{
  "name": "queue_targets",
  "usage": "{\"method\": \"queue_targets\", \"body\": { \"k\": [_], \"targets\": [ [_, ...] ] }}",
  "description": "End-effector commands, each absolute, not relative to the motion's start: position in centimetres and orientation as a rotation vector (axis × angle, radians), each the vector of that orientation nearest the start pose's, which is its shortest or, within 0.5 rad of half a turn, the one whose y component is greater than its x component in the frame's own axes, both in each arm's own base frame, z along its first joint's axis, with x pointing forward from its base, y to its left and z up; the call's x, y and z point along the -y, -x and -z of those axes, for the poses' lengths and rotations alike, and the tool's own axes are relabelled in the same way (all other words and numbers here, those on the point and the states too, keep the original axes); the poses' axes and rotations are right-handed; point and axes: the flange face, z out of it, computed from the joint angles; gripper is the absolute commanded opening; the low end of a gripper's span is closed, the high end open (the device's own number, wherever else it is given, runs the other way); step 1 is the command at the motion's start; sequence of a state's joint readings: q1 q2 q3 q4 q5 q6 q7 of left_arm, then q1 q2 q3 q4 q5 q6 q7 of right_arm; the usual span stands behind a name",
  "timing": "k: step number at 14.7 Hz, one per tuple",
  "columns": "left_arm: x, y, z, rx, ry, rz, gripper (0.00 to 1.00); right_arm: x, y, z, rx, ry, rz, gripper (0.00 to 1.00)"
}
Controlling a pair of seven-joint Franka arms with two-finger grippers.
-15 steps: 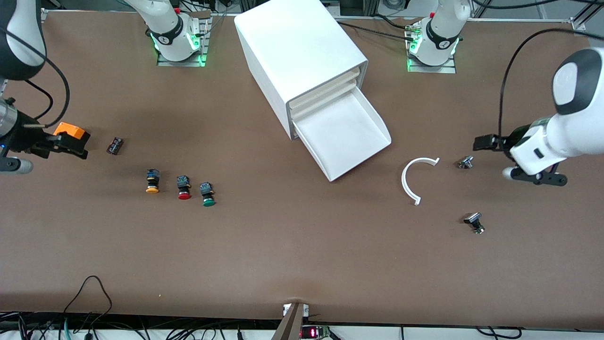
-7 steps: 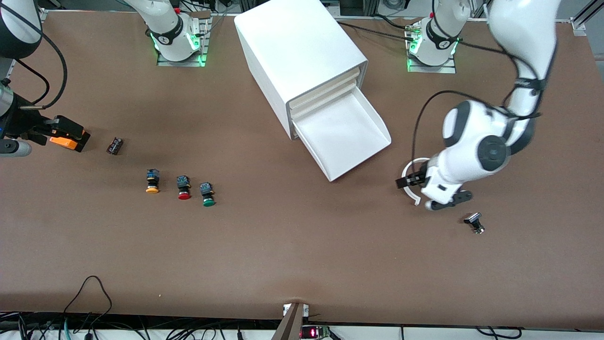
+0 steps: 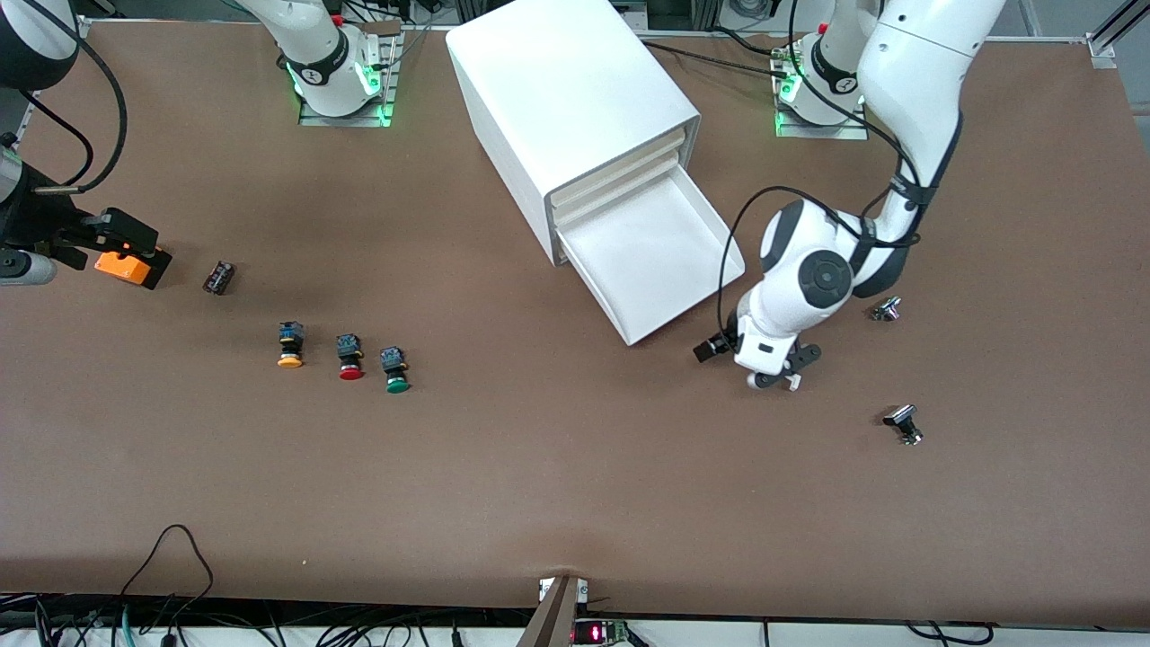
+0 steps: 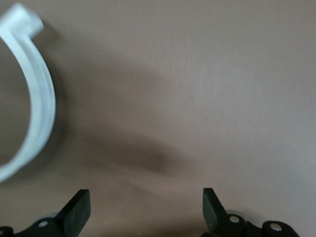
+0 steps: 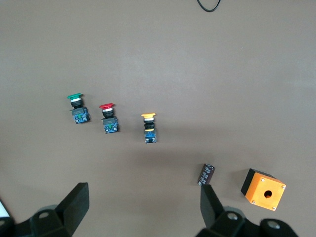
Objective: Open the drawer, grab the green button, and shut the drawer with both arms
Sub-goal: 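Push the open drawer shut with the left gripper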
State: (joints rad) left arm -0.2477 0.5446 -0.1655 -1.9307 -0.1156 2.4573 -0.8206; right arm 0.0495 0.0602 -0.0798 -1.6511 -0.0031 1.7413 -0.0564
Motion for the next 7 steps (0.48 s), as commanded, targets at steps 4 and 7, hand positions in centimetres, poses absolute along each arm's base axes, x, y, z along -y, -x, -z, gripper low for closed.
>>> {"method": "queue_targets", "body": {
  "k": [4,7],
  "targets": [
    [30.6,-49.8,-21.3,0.896,3.146,-0.327,1.00,1.7,-58.5,-57.3,0.039,3.149,0.055,1.00],
    [33.9,-45.9,-20.8,0.840,3.158,-0.437,1.00,1.5,-58.5,-57.4,0.022,3.149,0.060,1.00]
  ]
}}
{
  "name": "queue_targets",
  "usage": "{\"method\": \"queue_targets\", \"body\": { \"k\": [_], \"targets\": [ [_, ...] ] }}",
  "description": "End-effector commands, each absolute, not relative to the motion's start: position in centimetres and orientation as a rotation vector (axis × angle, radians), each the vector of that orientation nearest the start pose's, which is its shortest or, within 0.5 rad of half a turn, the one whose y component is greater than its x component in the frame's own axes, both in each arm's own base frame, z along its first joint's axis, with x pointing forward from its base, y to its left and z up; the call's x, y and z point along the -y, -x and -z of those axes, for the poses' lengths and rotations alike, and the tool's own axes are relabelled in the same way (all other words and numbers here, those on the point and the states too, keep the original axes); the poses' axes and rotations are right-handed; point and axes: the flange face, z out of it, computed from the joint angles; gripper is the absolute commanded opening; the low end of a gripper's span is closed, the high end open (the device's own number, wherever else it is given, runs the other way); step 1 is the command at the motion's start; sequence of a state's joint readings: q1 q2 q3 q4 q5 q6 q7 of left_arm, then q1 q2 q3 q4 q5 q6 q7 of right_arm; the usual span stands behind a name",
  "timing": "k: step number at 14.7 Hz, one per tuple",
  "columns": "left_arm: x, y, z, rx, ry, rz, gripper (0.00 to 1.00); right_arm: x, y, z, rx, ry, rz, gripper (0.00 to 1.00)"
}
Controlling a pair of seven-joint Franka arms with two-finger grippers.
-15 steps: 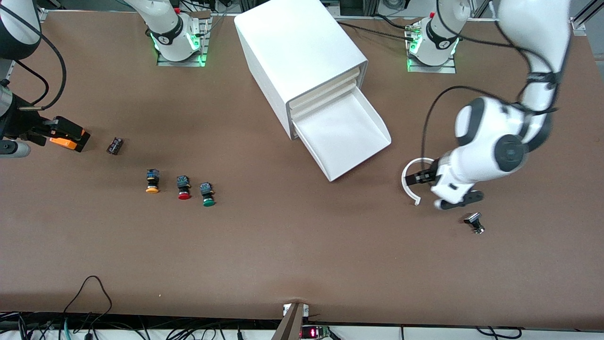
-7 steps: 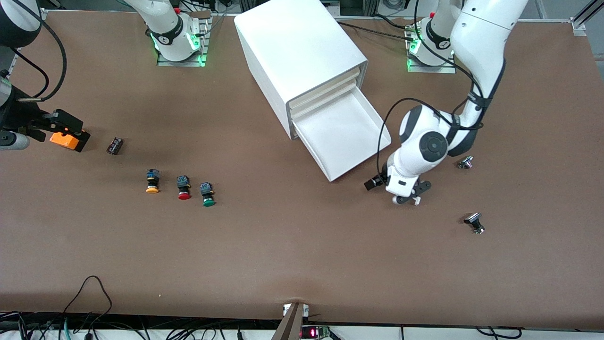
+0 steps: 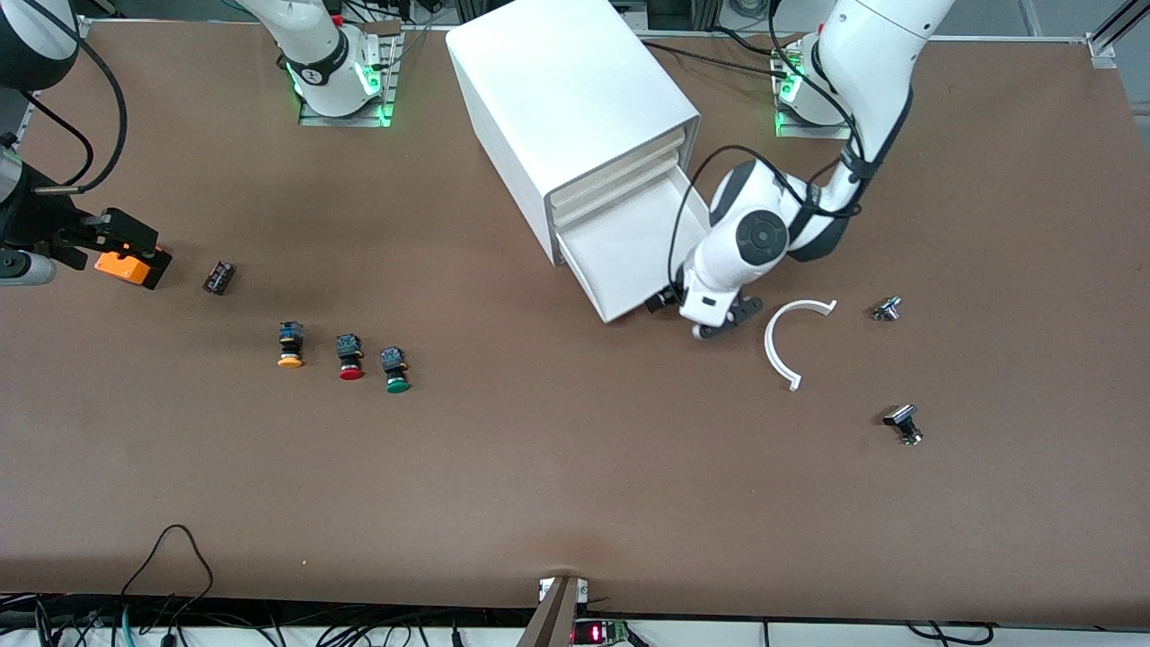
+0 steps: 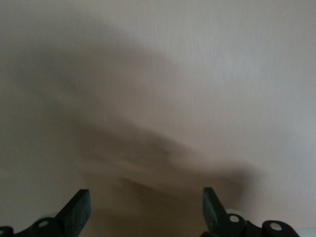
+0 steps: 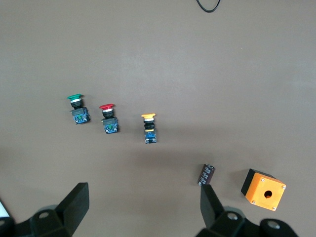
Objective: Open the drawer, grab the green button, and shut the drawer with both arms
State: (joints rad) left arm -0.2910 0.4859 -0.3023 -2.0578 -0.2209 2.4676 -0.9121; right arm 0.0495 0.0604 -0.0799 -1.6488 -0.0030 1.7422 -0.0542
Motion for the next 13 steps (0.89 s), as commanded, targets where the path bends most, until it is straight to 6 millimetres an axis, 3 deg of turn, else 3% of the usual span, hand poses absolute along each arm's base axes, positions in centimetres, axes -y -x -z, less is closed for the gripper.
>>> {"method": "queue_targets", "body": {
  "k": [1,6,10,13],
  "targets": [
    [34.6,-44.9,-20.8,0.812,3.161,-0.453,1.00,1.5,-58.5,-57.4,0.022,3.149,0.058,1.00],
    [38.5,-40.1,-21.5,0.815,3.165,-0.652,1.00,2.0,-58.3,-57.0,-0.003,3.153,0.024,1.00],
    [38.7,-39.8,-21.6,0.777,3.165,-0.670,1.00,2.3,-58.2,-56.8,-0.016,3.149,0.010,1.00],
    [38.5,-40.4,-22.9,0.782,3.188,-0.634,1.00,2.2,-57.8,-57.0,-0.014,3.148,0.010,1.00]
  ]
}}
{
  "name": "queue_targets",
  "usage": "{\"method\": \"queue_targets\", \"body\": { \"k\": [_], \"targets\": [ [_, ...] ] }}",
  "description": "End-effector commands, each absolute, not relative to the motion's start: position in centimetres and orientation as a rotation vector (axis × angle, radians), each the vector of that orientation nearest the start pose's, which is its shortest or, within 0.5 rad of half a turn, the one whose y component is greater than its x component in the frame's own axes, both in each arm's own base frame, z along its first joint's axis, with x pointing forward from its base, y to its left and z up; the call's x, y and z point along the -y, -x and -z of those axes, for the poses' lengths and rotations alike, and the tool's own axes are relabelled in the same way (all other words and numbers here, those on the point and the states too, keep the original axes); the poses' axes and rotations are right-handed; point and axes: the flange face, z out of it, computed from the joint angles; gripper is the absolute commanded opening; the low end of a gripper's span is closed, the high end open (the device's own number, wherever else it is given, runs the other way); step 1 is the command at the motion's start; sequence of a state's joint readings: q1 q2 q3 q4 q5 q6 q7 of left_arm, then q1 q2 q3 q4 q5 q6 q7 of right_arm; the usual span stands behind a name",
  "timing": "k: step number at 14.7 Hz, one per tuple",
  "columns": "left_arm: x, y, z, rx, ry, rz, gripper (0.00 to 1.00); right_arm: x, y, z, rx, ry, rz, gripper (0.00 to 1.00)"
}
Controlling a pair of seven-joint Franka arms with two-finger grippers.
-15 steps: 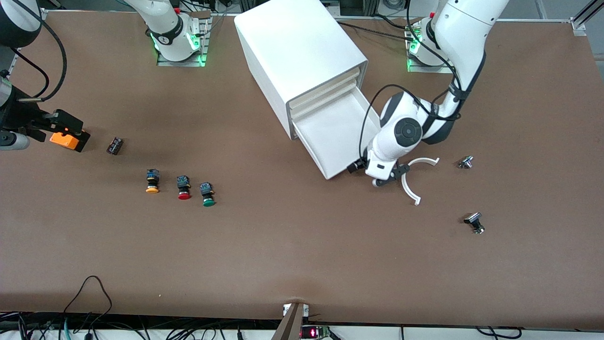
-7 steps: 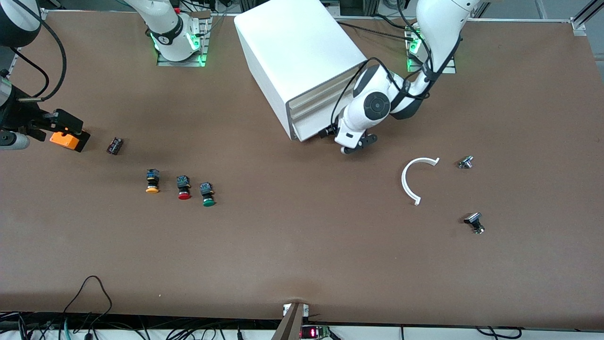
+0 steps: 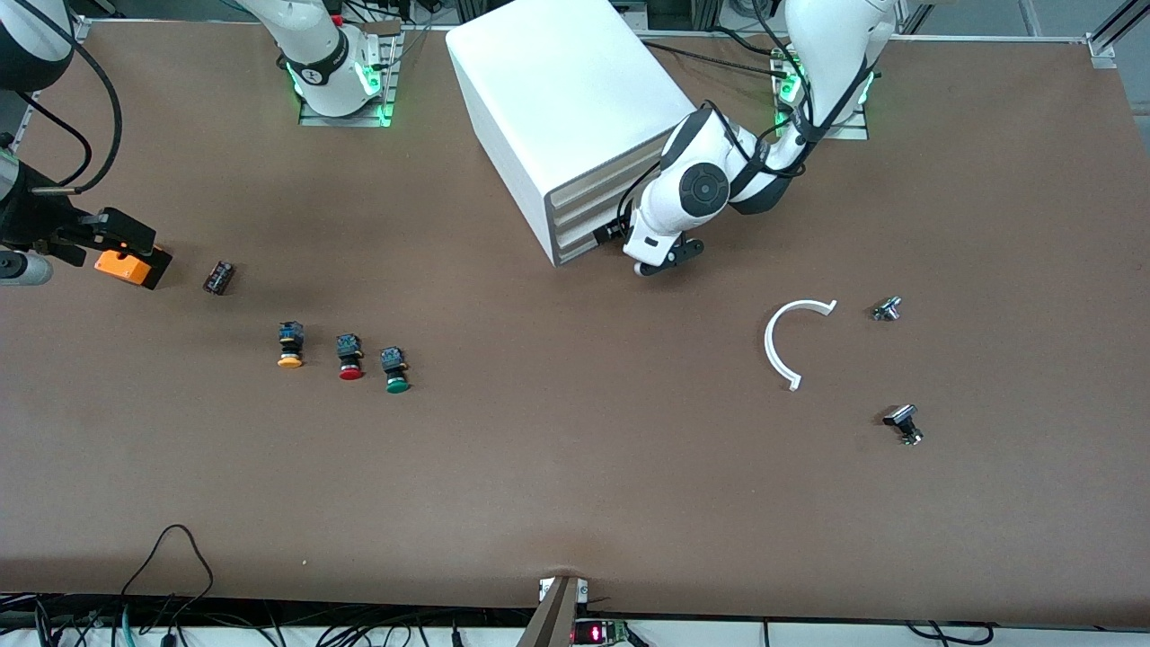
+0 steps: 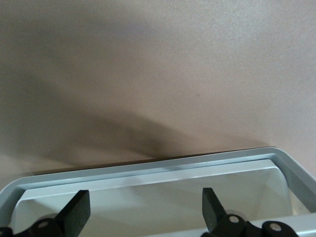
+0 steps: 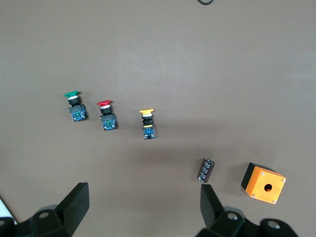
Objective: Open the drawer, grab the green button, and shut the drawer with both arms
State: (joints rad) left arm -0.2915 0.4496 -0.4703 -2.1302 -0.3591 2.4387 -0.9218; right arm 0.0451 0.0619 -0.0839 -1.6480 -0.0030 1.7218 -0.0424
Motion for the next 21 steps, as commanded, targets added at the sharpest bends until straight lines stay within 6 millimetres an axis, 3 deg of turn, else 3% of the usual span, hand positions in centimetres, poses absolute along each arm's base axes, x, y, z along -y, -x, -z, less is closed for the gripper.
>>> {"method": "queue_targets", "body": {
  "k": [1,3,6,8,10,13,17,19,21],
  "targets": [
    [38.2,-41.0,-23.4,0.791,3.208,-0.603,1.00,2.2,-57.6,-56.7,-0.014,3.147,-0.002,1.00],
    [34.7,-44.8,-26.1,0.867,3.252,-0.493,1.00,2.2,-57.0,-56.7,-0.014,3.145,-0.010,1.00],
    [25.0,-51.4,-32.1,1.041,3.306,-0.248,1.00,2.3,-56.1,-56.7,-0.014,3.143,-0.017,1.00],
    [18.9,-53.7,-36.0,1.045,3.330,-0.090,1.00,2.2,-55.2,-56.4,-0.012,3.140,-0.031,1.00],
    [15.7,-53.4,-40.2,0.840,3.362,-0.105,1.00,2.3,-55.0,-56.2,-0.009,3.139,-0.041,1.00],
    [8.9,-53.1,-46.3,0.519,3.355,-0.077,1.00,2.2,-54.9,-56.2,-0.006,3.140,-0.051,1.00],
    [1.9,-53.1,-55.5,0.087,3.275,-0.045,1.00,2.3,-54.8,-56.2,-0.005,3.144,-0.056,1.00],
    [0.8,-52.8,-59.1,-0.007,3.186,-0.052,1.00,2.3,-54.4,-55.9,-0.007,3.145,-0.073,1.00],
    [0.2,-52.8,-60.9,-0.015,3.114,-0.018,1.00,2.3,-53.7,-55.9,-0.005,3.143,-0.063,1.00]
  ]
}}
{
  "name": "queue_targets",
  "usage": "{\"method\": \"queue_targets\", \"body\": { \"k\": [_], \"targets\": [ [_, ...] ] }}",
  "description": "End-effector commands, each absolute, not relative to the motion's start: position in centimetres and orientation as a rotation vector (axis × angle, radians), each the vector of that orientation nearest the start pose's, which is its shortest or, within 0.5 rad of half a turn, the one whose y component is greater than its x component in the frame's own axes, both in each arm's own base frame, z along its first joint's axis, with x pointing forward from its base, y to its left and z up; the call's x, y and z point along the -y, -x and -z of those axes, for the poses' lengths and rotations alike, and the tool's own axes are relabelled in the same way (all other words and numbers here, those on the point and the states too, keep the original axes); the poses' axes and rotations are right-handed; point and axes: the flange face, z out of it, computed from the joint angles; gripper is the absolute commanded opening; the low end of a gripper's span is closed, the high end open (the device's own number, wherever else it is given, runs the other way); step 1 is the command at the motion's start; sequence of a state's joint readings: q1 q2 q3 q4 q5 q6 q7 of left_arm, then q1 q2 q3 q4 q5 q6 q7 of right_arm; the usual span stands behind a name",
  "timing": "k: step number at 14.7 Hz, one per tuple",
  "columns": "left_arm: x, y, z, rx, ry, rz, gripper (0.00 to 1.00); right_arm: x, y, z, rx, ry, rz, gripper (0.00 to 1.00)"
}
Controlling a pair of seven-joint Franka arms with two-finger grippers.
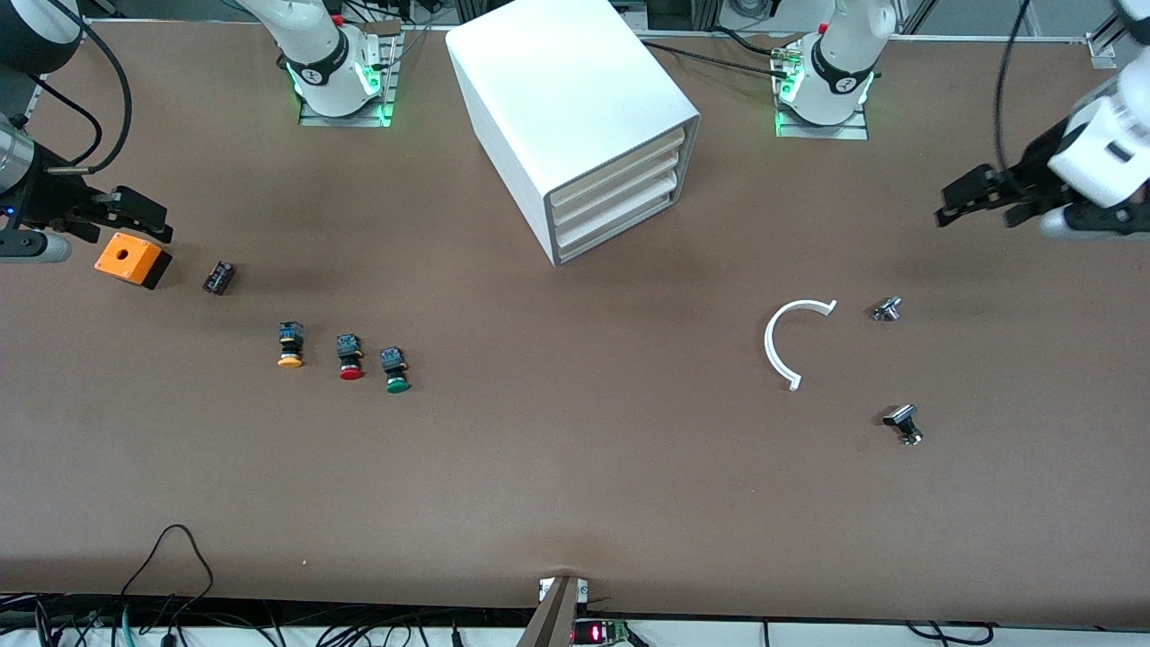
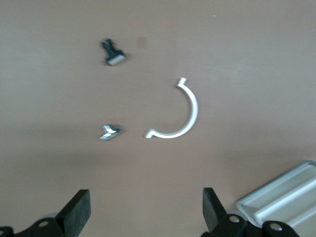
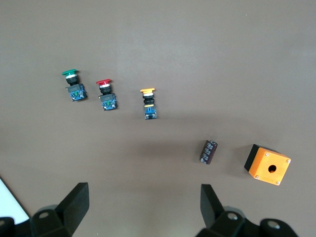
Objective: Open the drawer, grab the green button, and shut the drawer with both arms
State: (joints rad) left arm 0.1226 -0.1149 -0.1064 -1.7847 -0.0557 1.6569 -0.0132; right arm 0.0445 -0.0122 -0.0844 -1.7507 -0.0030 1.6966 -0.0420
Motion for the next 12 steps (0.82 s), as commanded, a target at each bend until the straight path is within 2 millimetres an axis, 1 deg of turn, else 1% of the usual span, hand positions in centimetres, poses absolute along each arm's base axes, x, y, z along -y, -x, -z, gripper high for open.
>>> {"method": "queue_targets", "body": {
  "k": [1,2,3,4,12],
  "targets": [
    [0.23,-52.91,-60.84,-0.018,3.110,-0.022,1.00,2.27,-53.54,-55.92,-0.004,3.143,-0.054,1.00],
    [0.62,-53.08,-60.31,-0.022,3.110,-0.053,1.00,2.27,-53.50,-55.69,-0.004,3.143,-0.054,1.00],
    [0.25,-53.59,-60.08,-0.015,3.111,-0.065,1.00,2.35,-53.52,-55.70,-0.007,3.143,-0.051,1.00],
    [0.24,-53.59,-60.03,-0.015,3.111,-0.072,1.00,2.27,-53.54,-55.71,-0.004,3.143,-0.049,1.00],
    [0.40,-53.42,-60.34,-0.017,3.117,-0.082,1.00,2.25,-53.53,-55.77,-0.005,3.141,-0.049,1.00]
  ]
}}
